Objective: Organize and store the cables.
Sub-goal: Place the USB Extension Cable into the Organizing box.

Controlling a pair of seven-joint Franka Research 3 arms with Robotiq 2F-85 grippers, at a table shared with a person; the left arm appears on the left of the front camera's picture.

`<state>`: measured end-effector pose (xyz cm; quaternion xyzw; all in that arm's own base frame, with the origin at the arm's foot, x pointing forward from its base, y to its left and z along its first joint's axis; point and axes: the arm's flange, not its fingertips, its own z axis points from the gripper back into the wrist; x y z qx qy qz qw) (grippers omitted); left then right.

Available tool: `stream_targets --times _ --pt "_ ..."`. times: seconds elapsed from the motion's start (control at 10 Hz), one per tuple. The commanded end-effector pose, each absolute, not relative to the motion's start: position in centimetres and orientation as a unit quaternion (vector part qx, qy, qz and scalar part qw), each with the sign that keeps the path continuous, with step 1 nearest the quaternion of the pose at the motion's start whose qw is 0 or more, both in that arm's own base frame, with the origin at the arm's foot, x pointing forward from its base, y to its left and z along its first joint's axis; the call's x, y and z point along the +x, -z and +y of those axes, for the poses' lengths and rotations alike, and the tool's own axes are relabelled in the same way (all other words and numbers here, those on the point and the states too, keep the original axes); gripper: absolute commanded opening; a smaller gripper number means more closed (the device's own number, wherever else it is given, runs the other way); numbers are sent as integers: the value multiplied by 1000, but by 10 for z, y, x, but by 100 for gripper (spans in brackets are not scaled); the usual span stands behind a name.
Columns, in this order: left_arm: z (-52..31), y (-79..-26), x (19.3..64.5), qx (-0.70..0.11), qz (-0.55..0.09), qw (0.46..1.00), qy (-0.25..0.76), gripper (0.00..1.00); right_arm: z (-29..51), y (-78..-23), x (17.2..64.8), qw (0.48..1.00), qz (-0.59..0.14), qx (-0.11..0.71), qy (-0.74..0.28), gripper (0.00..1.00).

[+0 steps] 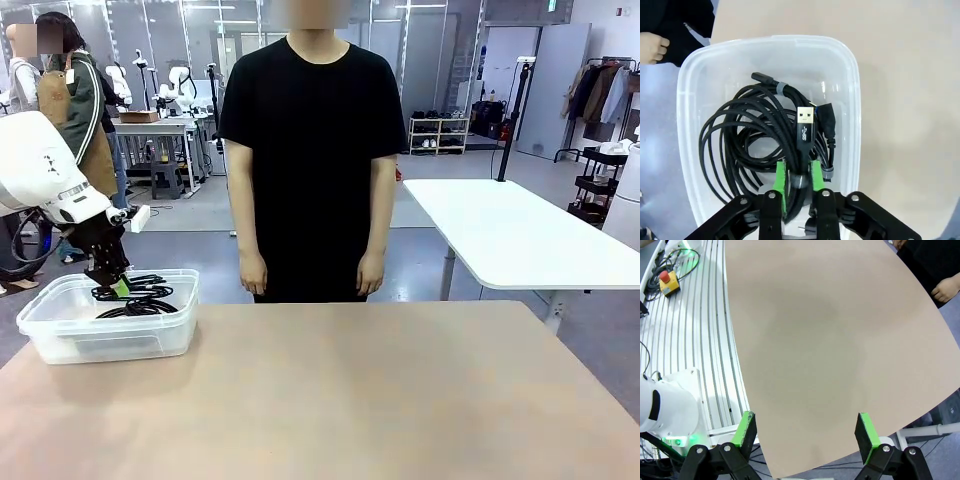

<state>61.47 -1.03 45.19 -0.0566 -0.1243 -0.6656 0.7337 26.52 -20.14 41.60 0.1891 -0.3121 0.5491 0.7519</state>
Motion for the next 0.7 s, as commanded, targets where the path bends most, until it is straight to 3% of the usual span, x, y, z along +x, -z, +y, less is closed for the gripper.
stream_targets --times 0.0,0.3,0.6 --pt "-14 -461 617 -68 -131 740 656 58 -201 -418 266 756 -314 191 -542 100" --pt "-19 -465 610 -59 -131 743 653 100 -201 -418 266 756 -314 191 -542 100" --pt "-14 -472 601 -54 -135 752 643 96 -201 -418 266 756 -314 191 -542 100"
